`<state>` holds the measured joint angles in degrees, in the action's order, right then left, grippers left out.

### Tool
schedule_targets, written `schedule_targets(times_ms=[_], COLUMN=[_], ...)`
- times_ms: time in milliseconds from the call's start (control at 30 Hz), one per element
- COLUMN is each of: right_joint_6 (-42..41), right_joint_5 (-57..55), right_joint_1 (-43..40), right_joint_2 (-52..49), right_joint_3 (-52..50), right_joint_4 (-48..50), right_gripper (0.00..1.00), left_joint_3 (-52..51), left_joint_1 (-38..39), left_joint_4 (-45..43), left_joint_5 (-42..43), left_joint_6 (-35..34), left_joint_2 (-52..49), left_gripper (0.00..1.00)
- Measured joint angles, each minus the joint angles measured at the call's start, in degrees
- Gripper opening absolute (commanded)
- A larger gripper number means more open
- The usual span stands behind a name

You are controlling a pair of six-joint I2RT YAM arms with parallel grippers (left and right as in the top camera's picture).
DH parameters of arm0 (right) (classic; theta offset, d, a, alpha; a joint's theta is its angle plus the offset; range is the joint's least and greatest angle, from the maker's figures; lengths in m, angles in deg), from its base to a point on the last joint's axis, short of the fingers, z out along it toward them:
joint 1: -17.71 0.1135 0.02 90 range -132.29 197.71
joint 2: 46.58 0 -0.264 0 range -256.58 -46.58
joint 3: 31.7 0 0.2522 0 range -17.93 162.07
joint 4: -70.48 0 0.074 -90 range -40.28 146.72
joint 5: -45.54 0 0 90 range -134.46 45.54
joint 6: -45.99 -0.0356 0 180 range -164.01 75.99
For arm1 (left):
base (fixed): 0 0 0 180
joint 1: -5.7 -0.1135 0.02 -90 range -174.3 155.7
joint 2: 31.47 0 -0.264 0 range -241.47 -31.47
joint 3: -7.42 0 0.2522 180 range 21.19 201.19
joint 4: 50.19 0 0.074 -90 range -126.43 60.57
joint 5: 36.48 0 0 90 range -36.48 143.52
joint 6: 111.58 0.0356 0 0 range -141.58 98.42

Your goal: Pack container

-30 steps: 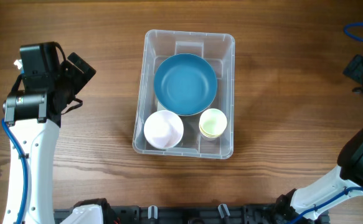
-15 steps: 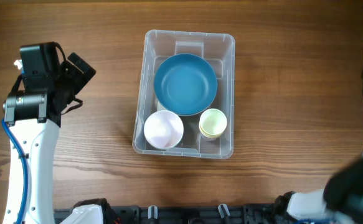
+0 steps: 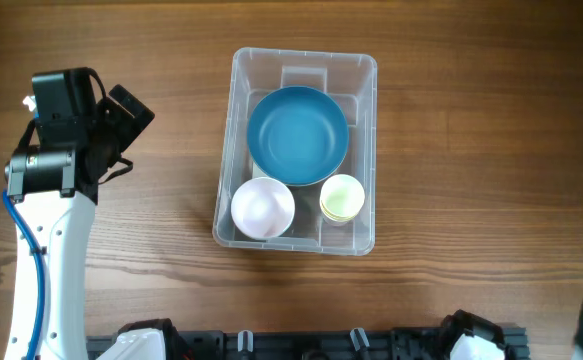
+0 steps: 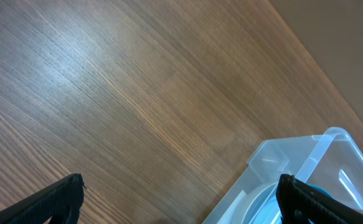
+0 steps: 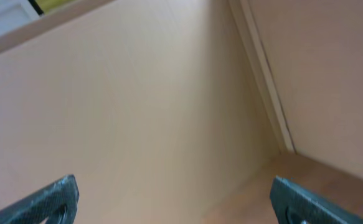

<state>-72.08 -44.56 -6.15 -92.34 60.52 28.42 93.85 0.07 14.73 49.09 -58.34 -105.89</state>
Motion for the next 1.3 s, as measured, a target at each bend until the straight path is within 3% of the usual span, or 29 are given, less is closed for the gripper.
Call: schedule_targets(times_ms=[200,400,600,900,1300], right_joint_6=[0.0,0.1,1.4,12.4,15.0], right_joint_5=[-0.4,-0.4,-0.4,-0.2,0.8], right_joint_1=[3.2,7.2,10.5,18.4,20.5], right_joint_2=[11.4,17.3,21.8,30.6,43.9], right_joint_3=[0.0,-7.6,-23.3,-46.6,-63.1], right_joint_4=[-14.8,-14.7,-2.9,19.2,25.1], right_gripper=[1.0,1.0,1.0,1.0,1.0], left_joint_3=[0.0,0.0,0.0,0.0,0.0], left_joint_1=[0.0,0.0,0.0,0.0,0.0], left_joint_4=[0.0,0.0,0.0,0.0,0.0], left_joint_5=[0.0,0.0,0.0,0.0,0.0], left_joint_6=[0.0,0.0,0.0,0.0,0.0], left_joint_2=[0.0,0.0,0.0,0.0,0.0], left_gripper=[1.0,1.0,1.0,1.0,1.0])
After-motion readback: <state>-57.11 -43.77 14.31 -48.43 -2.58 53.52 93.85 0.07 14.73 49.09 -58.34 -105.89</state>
